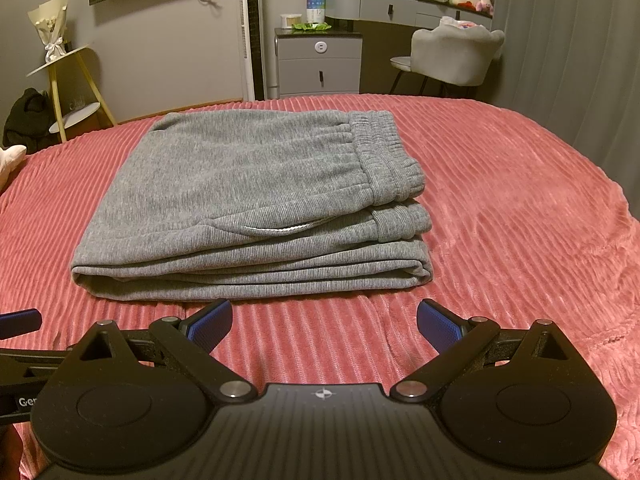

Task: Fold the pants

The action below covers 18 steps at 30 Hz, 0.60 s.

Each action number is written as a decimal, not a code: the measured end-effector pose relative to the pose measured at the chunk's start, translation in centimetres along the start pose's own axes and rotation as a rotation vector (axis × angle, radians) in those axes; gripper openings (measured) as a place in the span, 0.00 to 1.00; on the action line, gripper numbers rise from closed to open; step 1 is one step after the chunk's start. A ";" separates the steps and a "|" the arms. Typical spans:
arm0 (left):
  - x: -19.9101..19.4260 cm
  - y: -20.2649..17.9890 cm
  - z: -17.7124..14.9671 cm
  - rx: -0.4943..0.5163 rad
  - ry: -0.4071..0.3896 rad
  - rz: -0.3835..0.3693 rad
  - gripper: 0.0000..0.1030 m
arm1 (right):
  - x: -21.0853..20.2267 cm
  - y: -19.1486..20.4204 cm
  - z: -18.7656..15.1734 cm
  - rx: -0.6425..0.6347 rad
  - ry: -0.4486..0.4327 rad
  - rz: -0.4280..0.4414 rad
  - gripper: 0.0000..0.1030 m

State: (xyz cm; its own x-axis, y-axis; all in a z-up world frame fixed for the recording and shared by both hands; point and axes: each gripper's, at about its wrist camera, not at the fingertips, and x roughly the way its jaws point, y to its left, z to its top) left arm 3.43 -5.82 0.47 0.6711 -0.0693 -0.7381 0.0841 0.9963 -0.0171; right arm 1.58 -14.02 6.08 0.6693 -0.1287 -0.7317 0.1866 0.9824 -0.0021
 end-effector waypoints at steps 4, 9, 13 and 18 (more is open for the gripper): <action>0.0 0.0 0.0 0.000 0.000 0.000 1.00 | 0.0 0.0 0.0 -0.001 0.000 -0.001 0.96; 0.0 0.0 0.0 -0.001 0.002 -0.001 1.00 | 0.0 0.0 0.0 0.000 0.000 -0.001 0.96; 0.0 0.0 -0.1 0.000 0.003 0.001 1.00 | 0.0 0.0 0.0 0.000 0.000 0.000 0.96; 0.0 0.0 -0.1 0.004 0.004 0.007 1.00 | -0.1 0.0 0.0 0.006 -0.001 0.001 0.96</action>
State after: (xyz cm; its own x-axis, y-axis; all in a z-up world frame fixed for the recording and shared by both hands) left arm 3.34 -5.86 0.36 0.6687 -0.0622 -0.7410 0.0823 0.9966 -0.0094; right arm 1.52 -13.97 6.17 0.6705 -0.1278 -0.7308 0.1900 0.9818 0.0026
